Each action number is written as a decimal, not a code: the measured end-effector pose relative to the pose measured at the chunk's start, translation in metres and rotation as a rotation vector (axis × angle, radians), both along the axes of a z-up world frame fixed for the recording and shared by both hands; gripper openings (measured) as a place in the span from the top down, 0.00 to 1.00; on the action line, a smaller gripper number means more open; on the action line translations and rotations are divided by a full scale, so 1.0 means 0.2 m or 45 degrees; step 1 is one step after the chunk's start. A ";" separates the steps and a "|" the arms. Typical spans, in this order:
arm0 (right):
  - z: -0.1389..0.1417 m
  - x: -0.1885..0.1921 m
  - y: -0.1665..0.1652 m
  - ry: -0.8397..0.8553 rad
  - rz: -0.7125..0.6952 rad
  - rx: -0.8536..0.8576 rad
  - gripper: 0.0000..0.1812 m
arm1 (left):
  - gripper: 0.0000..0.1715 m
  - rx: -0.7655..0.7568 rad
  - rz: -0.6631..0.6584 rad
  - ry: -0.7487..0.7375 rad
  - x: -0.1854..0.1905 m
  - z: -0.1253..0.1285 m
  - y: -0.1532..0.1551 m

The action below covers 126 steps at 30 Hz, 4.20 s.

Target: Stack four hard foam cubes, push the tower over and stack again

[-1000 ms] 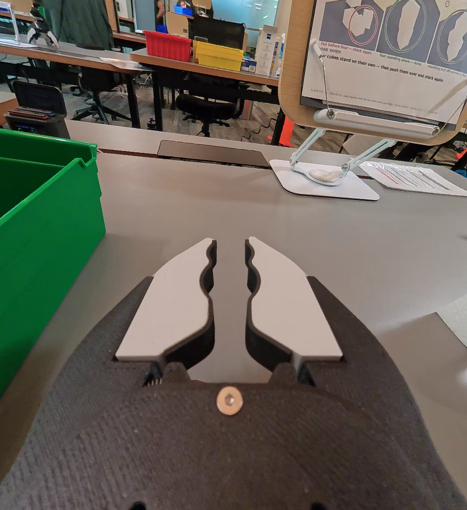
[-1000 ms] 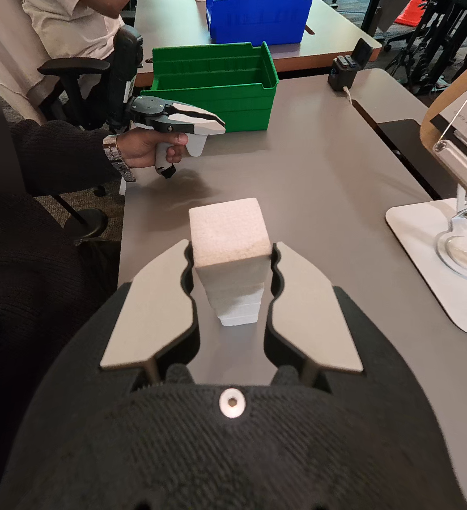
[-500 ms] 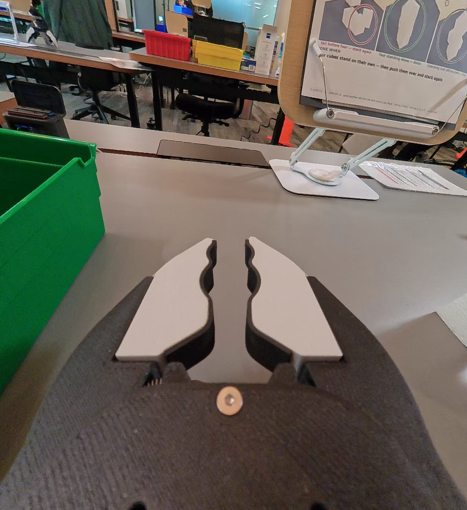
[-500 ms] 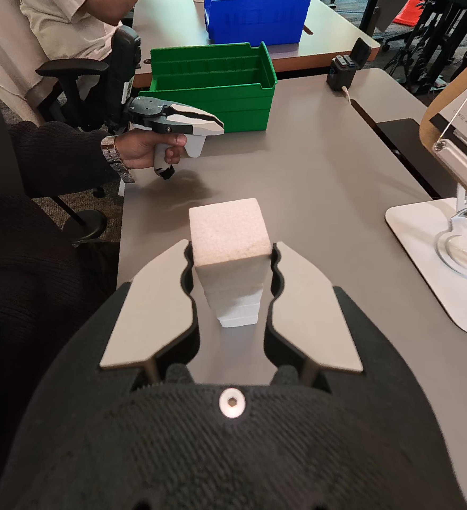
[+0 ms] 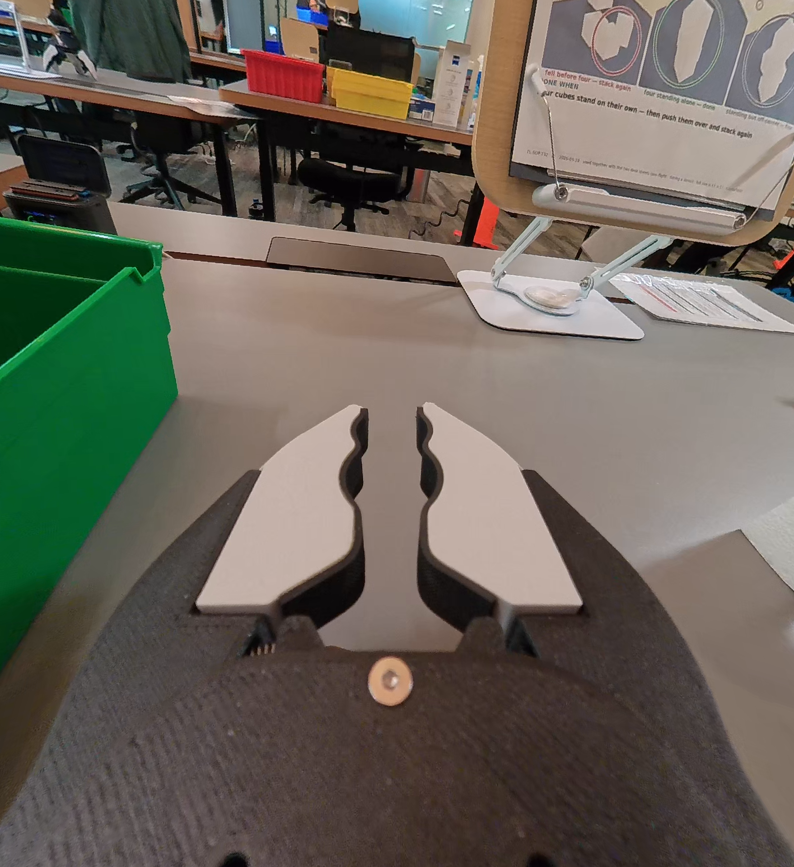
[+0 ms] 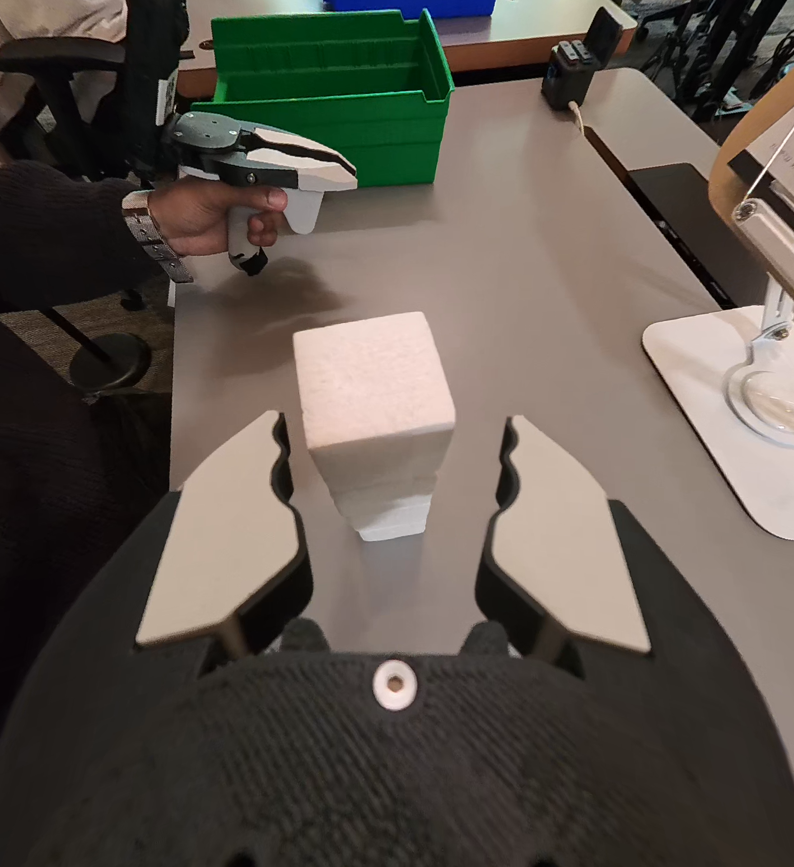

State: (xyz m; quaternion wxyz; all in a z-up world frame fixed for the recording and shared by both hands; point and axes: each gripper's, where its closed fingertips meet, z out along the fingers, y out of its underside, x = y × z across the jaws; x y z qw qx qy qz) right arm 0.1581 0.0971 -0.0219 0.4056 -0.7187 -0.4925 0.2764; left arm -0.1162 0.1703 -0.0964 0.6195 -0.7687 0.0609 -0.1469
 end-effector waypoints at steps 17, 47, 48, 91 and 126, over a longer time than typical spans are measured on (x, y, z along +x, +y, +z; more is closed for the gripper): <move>0.44 0.40 0.28 0.231 -0.709 0.668 0.67 | 0.88 -0.017 -0.020 0.007 0.02 -0.01 0.00; 0.38 0.84 0.41 0.173 -1.603 0.682 1.00 | 0.82 -0.127 -0.011 0.178 0.05 -0.11 -0.01; 0.38 0.83 0.41 0.172 -1.601 0.692 1.00 | 0.81 -0.132 -0.017 0.184 0.05 -0.11 -0.01; -0.82 0.28 -0.11 -0.050 -1.439 -1.014 1.00 | 0.78 -0.415 -0.770 -0.282 0.56 -0.04 -0.56; -0.49 -0.48 0.25 -0.276 -1.170 -0.783 1.00 | 0.83 0.493 -0.286 -0.541 0.06 0.67 -0.66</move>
